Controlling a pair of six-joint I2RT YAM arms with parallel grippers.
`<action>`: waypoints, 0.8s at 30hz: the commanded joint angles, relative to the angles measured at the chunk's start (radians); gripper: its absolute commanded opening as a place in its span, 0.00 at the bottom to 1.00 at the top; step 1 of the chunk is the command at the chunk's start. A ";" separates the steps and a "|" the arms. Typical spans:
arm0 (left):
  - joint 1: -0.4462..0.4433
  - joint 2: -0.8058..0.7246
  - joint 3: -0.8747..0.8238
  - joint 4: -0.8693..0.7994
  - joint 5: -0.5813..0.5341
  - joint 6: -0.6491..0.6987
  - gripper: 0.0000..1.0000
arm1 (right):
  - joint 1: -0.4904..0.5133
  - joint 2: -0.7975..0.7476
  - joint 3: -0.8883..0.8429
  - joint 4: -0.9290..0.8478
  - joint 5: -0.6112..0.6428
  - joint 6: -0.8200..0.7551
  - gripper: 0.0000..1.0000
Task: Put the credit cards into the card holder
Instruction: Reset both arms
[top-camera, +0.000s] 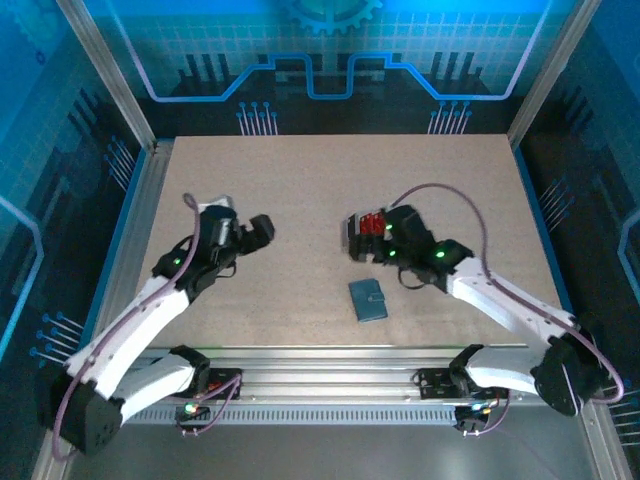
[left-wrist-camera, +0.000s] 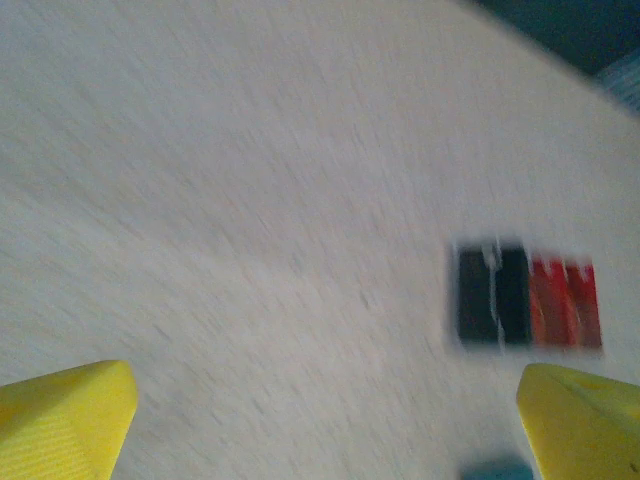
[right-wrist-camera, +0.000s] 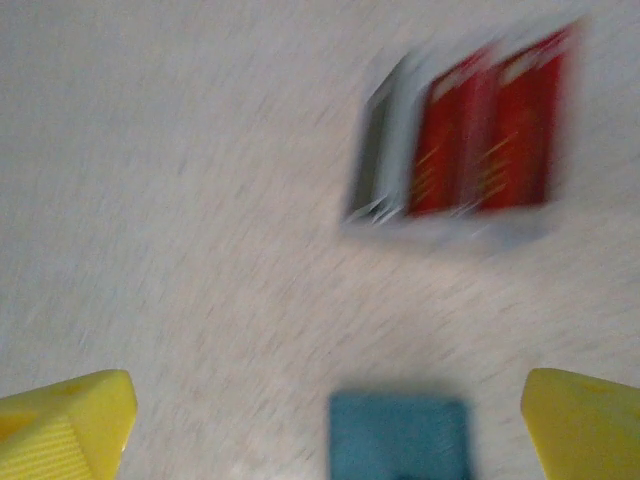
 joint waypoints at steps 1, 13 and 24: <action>0.025 -0.008 -0.132 0.107 -0.451 0.174 0.99 | -0.097 -0.063 -0.022 -0.083 0.274 -0.062 1.00; 0.289 0.398 -0.416 1.118 -0.289 0.597 0.99 | -0.407 -0.173 -0.508 0.746 0.321 -0.570 1.00; 0.374 0.555 -0.462 1.342 0.061 0.573 0.99 | -0.530 0.275 -0.468 1.141 0.039 -0.563 1.00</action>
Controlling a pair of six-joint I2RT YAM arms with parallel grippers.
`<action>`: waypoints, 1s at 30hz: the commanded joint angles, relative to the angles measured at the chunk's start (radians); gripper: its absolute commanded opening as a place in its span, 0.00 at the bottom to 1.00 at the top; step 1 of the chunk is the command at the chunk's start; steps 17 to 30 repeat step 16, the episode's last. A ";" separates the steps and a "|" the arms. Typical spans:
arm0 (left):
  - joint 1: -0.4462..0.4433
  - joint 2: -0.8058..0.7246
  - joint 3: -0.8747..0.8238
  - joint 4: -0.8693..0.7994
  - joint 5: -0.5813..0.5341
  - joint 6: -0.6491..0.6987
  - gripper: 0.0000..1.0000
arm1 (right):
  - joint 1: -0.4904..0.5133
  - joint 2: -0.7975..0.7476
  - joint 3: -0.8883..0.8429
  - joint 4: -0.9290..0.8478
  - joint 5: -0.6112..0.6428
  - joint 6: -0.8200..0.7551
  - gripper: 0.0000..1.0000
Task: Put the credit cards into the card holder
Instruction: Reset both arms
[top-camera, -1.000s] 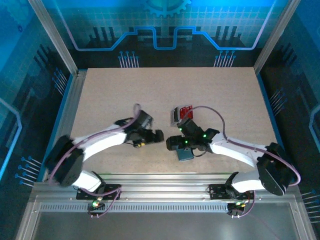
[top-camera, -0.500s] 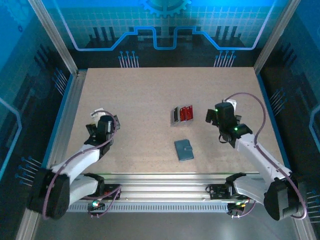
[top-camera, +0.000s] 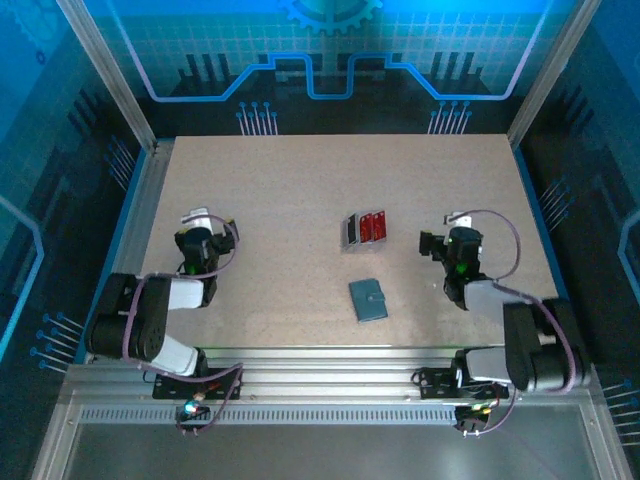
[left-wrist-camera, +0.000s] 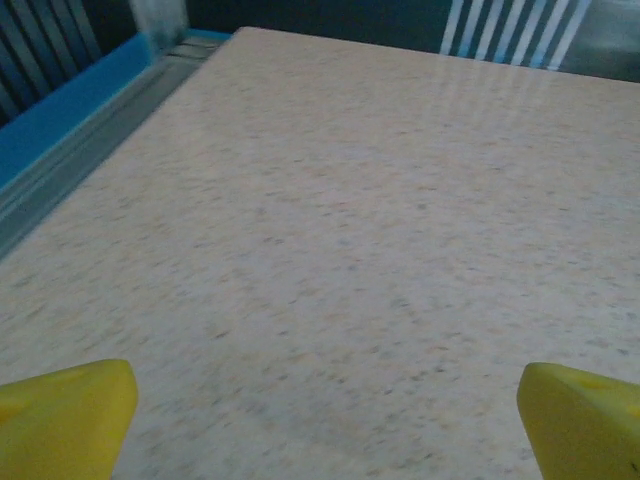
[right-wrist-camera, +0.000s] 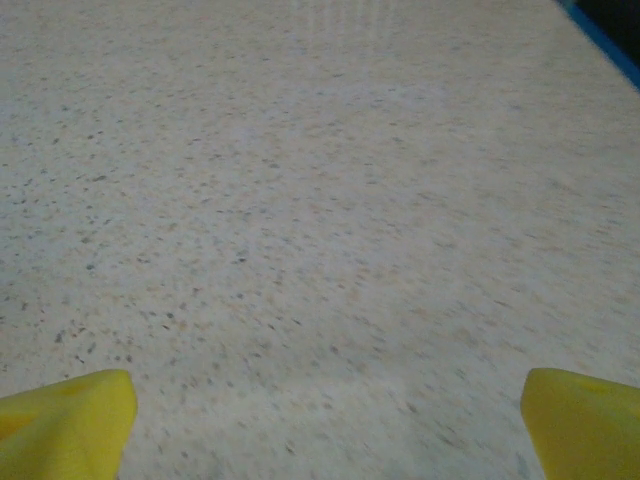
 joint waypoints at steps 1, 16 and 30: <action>0.006 -0.002 0.002 0.036 0.080 0.008 0.99 | -0.008 0.097 0.063 0.137 -0.116 -0.060 1.00; -0.025 0.034 0.019 0.068 0.129 0.079 0.99 | 0.015 0.138 0.034 0.229 -0.117 -0.092 1.00; -0.025 0.034 0.019 0.068 0.129 0.079 0.99 | 0.015 0.138 0.034 0.229 -0.117 -0.092 1.00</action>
